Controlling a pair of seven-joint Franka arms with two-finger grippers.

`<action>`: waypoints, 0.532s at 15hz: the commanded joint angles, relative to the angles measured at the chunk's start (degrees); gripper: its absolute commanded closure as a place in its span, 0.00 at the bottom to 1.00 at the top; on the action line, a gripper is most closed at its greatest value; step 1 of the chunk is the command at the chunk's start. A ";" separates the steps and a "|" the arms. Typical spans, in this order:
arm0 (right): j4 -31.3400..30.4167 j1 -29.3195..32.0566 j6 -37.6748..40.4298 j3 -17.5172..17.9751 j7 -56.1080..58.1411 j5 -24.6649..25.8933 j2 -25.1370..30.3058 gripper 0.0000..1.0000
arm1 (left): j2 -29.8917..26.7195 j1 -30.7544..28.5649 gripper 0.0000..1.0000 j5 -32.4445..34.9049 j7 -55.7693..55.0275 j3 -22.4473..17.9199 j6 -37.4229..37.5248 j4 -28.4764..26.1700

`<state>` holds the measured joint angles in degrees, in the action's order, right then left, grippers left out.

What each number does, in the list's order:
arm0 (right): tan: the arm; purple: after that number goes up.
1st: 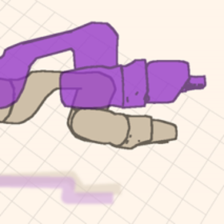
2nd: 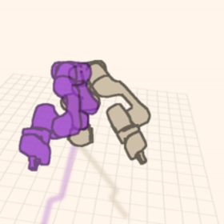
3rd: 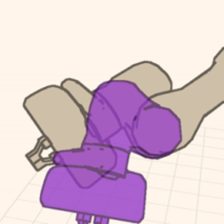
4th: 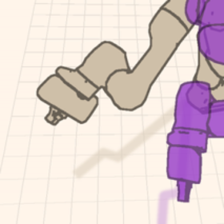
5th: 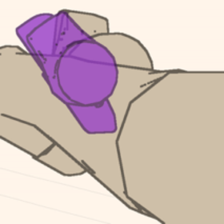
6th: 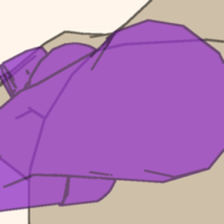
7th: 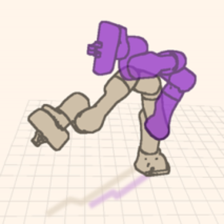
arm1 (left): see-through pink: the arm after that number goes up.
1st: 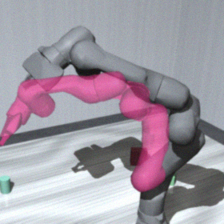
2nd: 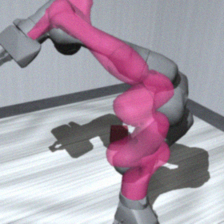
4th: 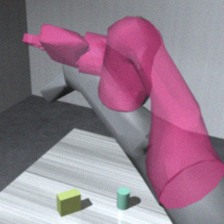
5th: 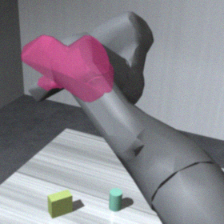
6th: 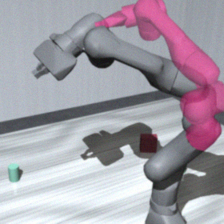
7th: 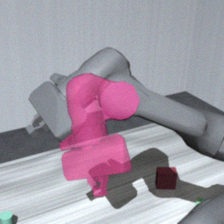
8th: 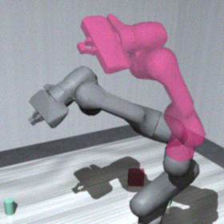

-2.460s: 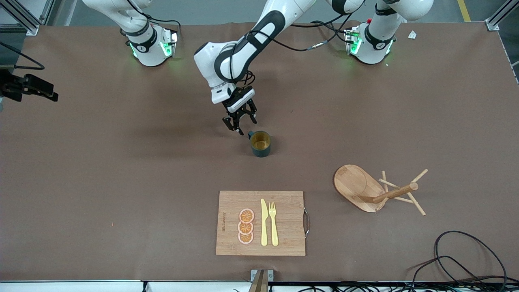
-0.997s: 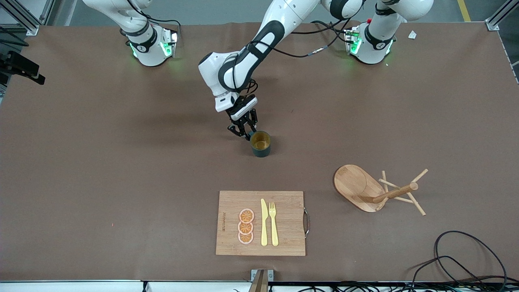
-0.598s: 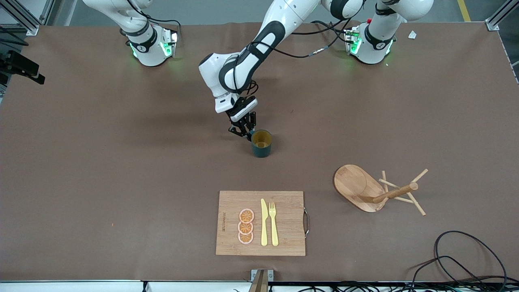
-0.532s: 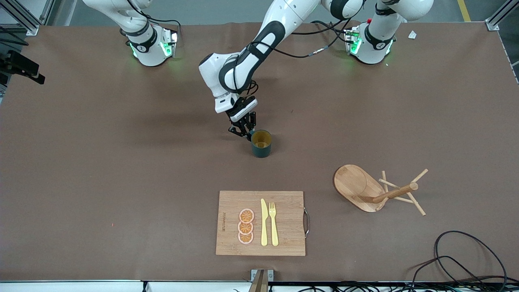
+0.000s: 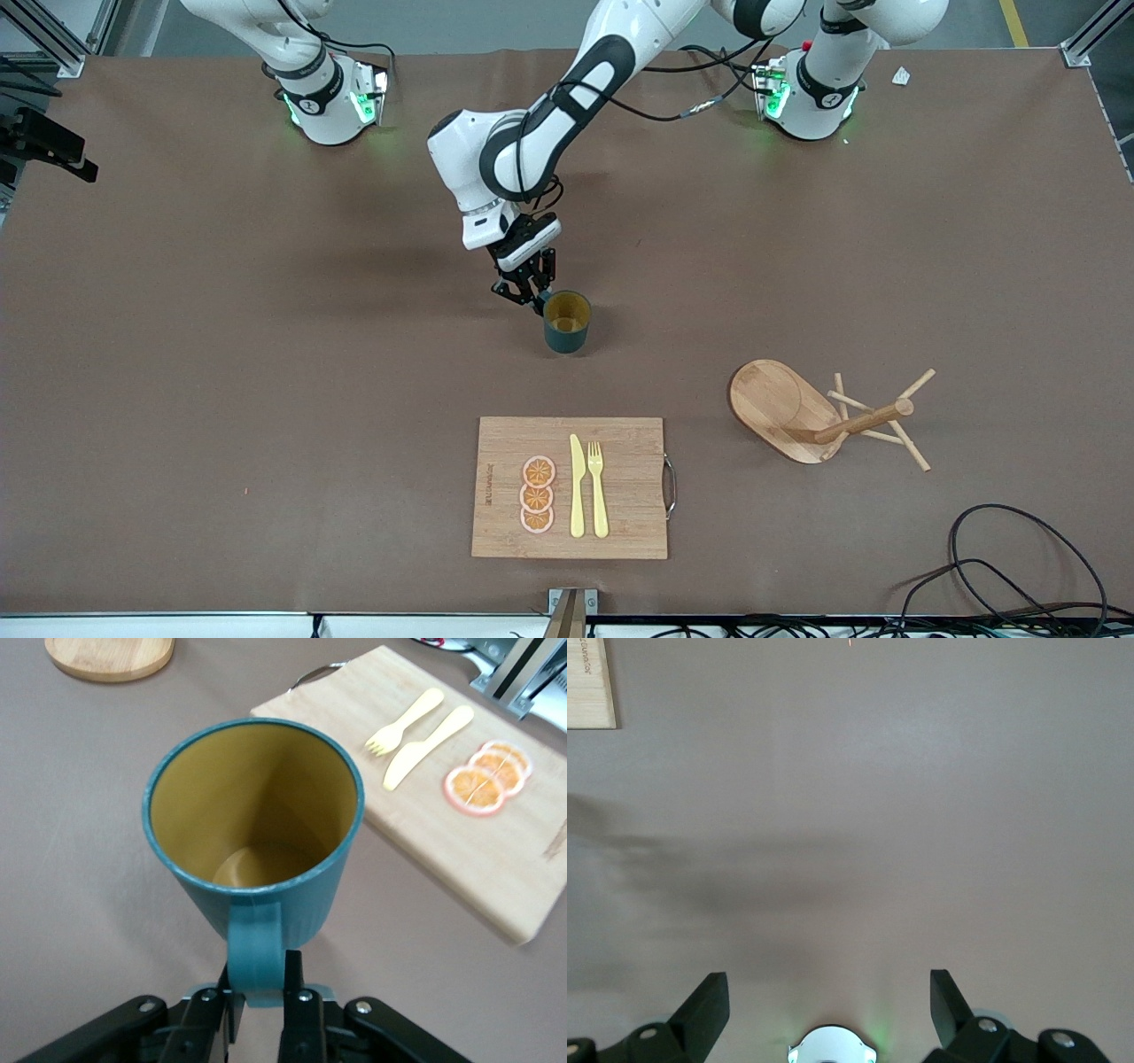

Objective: Pass cup and hang on rack
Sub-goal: 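Close the left gripper on the handle and lift the mug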

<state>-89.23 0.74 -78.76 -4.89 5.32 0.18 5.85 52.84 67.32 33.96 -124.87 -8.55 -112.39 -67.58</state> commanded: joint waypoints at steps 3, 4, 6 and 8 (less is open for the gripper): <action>-1.30 0.67 0.10 0.41 0.92 -0.27 1.71 0.00 | -10.28 -5.17 0.99 -8.81 6.20 0.29 0.07 -1.32; -1.30 0.67 0.10 0.41 0.92 -0.27 1.71 0.00 | -12.22 -6.57 1.00 -11.52 7.43 0.29 0.07 -1.32; -1.30 0.75 0.10 0.41 0.92 -0.27 1.71 0.00 | -15.91 -9.30 1.00 -17.59 10.77 0.20 0.07 -1.41; -1.30 0.67 0.10 0.41 0.92 -0.27 1.80 0.00 | -18.90 -12.72 1.00 -24.18 12.98 0.29 -0.02 -1.41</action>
<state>-89.22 0.74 -78.74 -4.89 5.36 0.18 5.89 37.80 57.36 14.94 -113.91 -8.73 -112.32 -67.24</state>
